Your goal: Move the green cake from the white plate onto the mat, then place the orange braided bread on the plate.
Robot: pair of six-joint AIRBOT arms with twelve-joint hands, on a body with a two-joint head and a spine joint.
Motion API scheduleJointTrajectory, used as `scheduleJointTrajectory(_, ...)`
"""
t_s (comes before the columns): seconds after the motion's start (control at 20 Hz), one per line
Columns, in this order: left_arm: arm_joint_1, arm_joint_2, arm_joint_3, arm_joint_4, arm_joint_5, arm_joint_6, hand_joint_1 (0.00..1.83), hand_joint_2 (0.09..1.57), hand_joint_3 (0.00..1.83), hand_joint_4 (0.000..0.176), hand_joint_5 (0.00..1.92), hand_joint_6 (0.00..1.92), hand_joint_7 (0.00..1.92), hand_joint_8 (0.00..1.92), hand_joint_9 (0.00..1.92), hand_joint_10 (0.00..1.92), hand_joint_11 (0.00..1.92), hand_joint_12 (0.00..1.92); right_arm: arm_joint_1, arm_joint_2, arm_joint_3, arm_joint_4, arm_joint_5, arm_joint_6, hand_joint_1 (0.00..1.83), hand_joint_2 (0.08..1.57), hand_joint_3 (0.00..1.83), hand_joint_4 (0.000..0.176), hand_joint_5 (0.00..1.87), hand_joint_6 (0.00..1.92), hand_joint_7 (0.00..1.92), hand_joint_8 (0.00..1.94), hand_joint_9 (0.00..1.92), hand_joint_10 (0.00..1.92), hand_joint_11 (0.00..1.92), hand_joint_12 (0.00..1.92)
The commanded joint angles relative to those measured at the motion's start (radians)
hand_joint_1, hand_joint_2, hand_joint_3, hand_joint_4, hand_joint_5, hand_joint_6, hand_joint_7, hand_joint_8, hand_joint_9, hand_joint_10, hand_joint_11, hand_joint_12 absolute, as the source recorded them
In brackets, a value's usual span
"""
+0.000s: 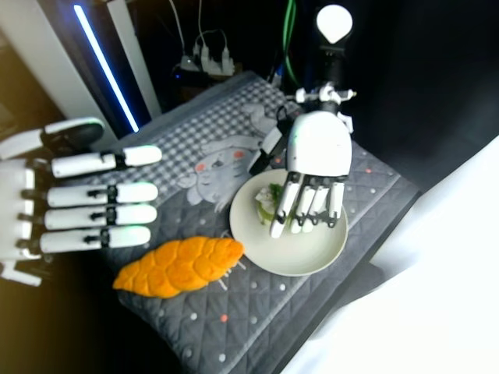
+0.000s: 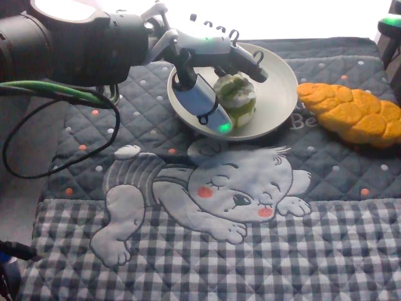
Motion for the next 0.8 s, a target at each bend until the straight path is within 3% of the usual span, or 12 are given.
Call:
scheduleJointTrajectory(0.0, -0.007, 0.004, 0.004, -0.023, 0.006, 0.0, 0.77, 1.01, 0.01, 0.176, 0.43, 0.02, 0.56, 0.0, 0.57, 0.01, 0.0, 1.31, 0.013, 0.009, 0.0, 0.042, 0.126, 0.004, 0.1, 1.14, 0.05, 0.17, 0.24, 0.0, 0.08, 0.01, 0.1, 0.01, 0.04, 0.04)
scheduleJointTrajectory(0.05, -0.006, 0.004, 0.004, -0.027, 0.011, 0.0, 0.96, 1.12, 0.02, 0.157, 0.82, 0.88, 0.75, 0.02, 0.69, 0.03, 0.24, 1.12, 0.013, 0.009, 0.0, 0.042, 0.126, 0.004, 0.11, 1.13, 0.04, 0.165, 0.25, 0.0, 0.08, 0.01, 0.08, 0.0, 0.03, 0.04)
scheduleJointTrajectory(0.1, -0.005, 0.004, 0.005, -0.029, 0.013, 0.0, 0.96, 1.12, 0.02, 0.157, 0.82, 0.88, 0.75, 0.02, 0.69, 0.03, 0.24, 1.12, 0.013, 0.009, 0.0, 0.042, 0.126, 0.004, 0.11, 1.13, 0.04, 0.165, 0.25, 0.0, 0.08, 0.01, 0.08, 0.0, 0.03, 0.04)
scheduleJointTrajectory(0.15, -0.003, 0.004, 0.006, -0.032, 0.016, 0.0, 1.03, 1.15, 0.0, 0.039, 0.87, 1.07, 0.86, 0.02, 0.75, 0.03, 0.34, 0.99, 0.013, 0.009, -0.001, 0.042, 0.126, 0.004, 0.12, 1.13, 0.04, 0.161, 0.25, 0.0, 0.08, 0.0, 0.09, 0.0, 0.02, 0.04)
scheduleJointTrajectory(0.2, 0.001, 0.004, 0.008, -0.039, 0.018, 0.0, 1.18, 1.13, 0.0, 0.0, 1.03, 0.89, 0.87, 0.91, 0.86, 0.06, 0.44, 1.0, 0.013, 0.008, -0.002, 0.042, 0.127, 0.004, 0.12, 1.14, 0.04, 0.162, 0.26, 0.01, 0.07, 0.0, 0.08, 0.0, 0.02, 0.04)
scheduleJointTrajectory(0.25, 0.007, 0.002, 0.014, -0.053, 0.017, 0.0, 1.21, 1.14, 0.0, 0.006, 1.01, 0.9, 0.88, 1.17, 0.96, 0.09, 0.47, 1.1, 0.013, 0.008, -0.004, 0.041, 0.128, 0.004, 0.13, 1.12, 0.03, 0.162, 0.26, 0.0, 0.08, 0.0, 0.1, 0.01, 0.04, 0.06)
scheduleJointTrajectory(0.35, 0.014, 0.001, 0.027, -0.088, 0.014, 0.0, 1.21, 1.13, 0.0, 0.014, 1.01, 0.93, 0.89, 1.15, 0.97, 0.08, 0.48, 1.07, 0.013, 0.008, -0.004, 0.041, 0.129, 0.004, 0.12, 1.1, 0.02, 0.17, 0.27, 0.0, 0.06, 0.0, 0.09, 0.0, 0.05, 0.07)
scheduleJointTrajectory(0.4, 0.015, 0.001, 0.032, -0.098, 0.011, 0.0, 1.21, 1.13, 0.0, 0.011, 1.01, 0.93, 0.88, 1.15, 0.97, 0.08, 0.5, 1.08, 0.013, 0.008, -0.004, 0.041, 0.13, 0.004, 0.16, 1.07, 0.0, 0.159, 0.28, 0.01, 0.09, 0.01, 0.12, 0.01, 0.02, 0.06)
scheduleJointTrajectory(0.45, 0.015, 0.002, 0.039, -0.118, 0.004, 0.0, 1.21, 1.13, 0.0, 0.012, 1.01, 0.93, 0.89, 1.13, 1.01, 0.09, 0.54, 1.08, 0.013, 0.008, -0.004, 0.041, 0.13, 0.004, 0.15, 1.05, 0.0, 0.168, 0.28, 0.0, 0.1, 0.01, 0.15, 0.02, 0.04, 0.08)
scheduleJointTrajectory(0.65, -0.004, 0.064, 0.011, -0.359, -0.076, 0.123, 1.19, 1.17, 0.0, 0.034, 0.91, 1.1, 0.85, 1.18, 0.99, 0.09, 0.44, 1.12, 0.013, 0.008, -0.005, 0.041, 0.131, 0.004, 0.13, 1.06, 0.0, 0.158, 0.28, 0.0, 0.11, 0.01, 0.16, 0.02, 0.03, 0.09)
scheduleJointTrajectory(0.7, -0.007, 0.094, -0.01, -0.412, -0.103, 0.146, 1.17, 1.19, 0.0, 0.031, 0.88, 1.13, 0.8, 1.28, 0.92, 0.07, 0.3, 1.23, 0.013, 0.008, -0.005, 0.041, 0.131, 0.004, 0.13, 1.06, 0.0, 0.163, 0.28, 0.0, 0.04, 0.0, 0.09, 0.0, 0.01, 0.09)
scheduleJointTrajectory(0.75, -0.007, 0.131, -0.038, -0.467, -0.149, 0.165, 1.17, 1.18, 0.0, 0.031, 0.9, 1.13, 0.8, 1.25, 0.96, 0.1, 0.32, 1.38, 0.013, 0.008, -0.006, 0.041, 0.131, 0.004, 0.12, 1.08, 0.0, 0.154, 0.28, 0.0, 0.04, 0.0, 0.07, 0.0, 0.0, 0.13)
